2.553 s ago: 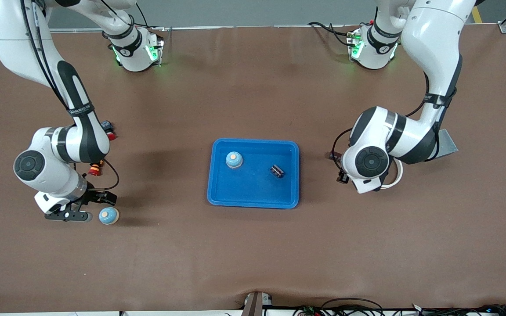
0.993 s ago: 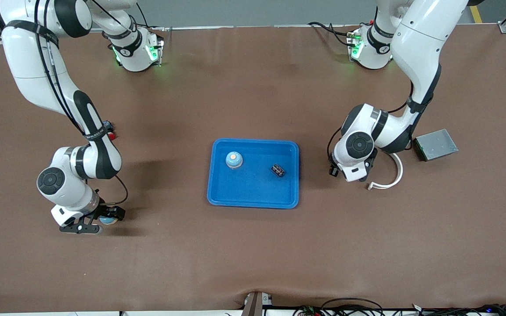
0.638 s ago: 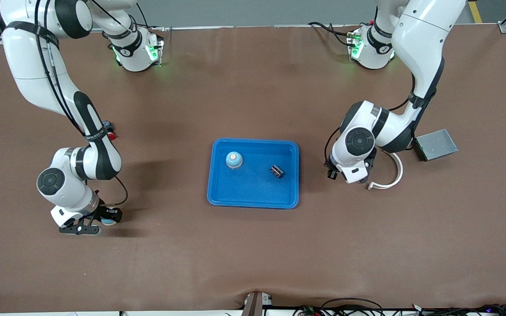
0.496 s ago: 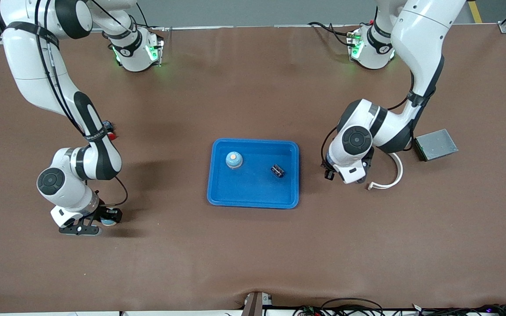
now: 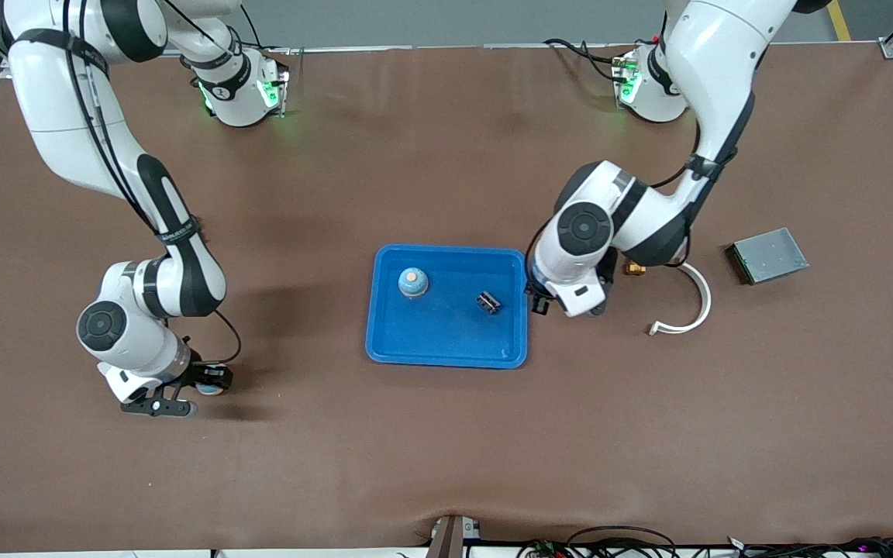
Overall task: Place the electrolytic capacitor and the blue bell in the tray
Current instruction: 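Carry the bell to the tray while the left gripper carries the capacitor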
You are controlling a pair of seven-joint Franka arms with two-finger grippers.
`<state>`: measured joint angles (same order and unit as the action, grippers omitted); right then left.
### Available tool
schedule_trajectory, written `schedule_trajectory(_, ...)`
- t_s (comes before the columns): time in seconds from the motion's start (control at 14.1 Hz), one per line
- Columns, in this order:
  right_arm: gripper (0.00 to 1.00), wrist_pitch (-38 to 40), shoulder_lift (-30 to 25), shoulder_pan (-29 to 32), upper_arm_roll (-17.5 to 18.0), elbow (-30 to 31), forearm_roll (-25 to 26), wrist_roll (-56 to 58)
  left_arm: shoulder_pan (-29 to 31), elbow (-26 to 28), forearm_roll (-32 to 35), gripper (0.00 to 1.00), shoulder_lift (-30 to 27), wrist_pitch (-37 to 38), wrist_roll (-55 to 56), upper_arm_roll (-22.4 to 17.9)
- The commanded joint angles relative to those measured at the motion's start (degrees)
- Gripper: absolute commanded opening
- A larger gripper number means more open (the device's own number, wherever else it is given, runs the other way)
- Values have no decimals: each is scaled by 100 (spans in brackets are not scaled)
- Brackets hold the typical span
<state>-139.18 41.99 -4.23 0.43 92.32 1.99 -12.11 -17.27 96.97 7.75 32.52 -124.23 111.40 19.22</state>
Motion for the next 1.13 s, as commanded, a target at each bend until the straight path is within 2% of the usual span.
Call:
schedule_trajectory(0.0, 0, 338, -323, -375, 18, 76, -58, -833, -232, -591, 77, 0, 359, 145, 233, 12)
schedule_trajectory(0.28, 0, 427, -385, -1095, 10, 41, -58, -2362, -505, -863, 113, 0, 649, 127, 365, -32)
schedule_trajectory(0.57, 0, 602, -332, -1843, -8, -258, -50, -3830, -663, -1154, 113, 0, 852, 74, 392, -41)
schedule_trajectory(0.85, 0, 778, -358, -2625, -8, -311, -50, -5105, -717, -1163, 288, 0, 957, 39, 322, -59)
schedule_trajectory(1.06, 0, 752, -306, -2986, -17, -302, -15, -5687, -717, -1163, 438, 0, 1002, 39, 313, -59)
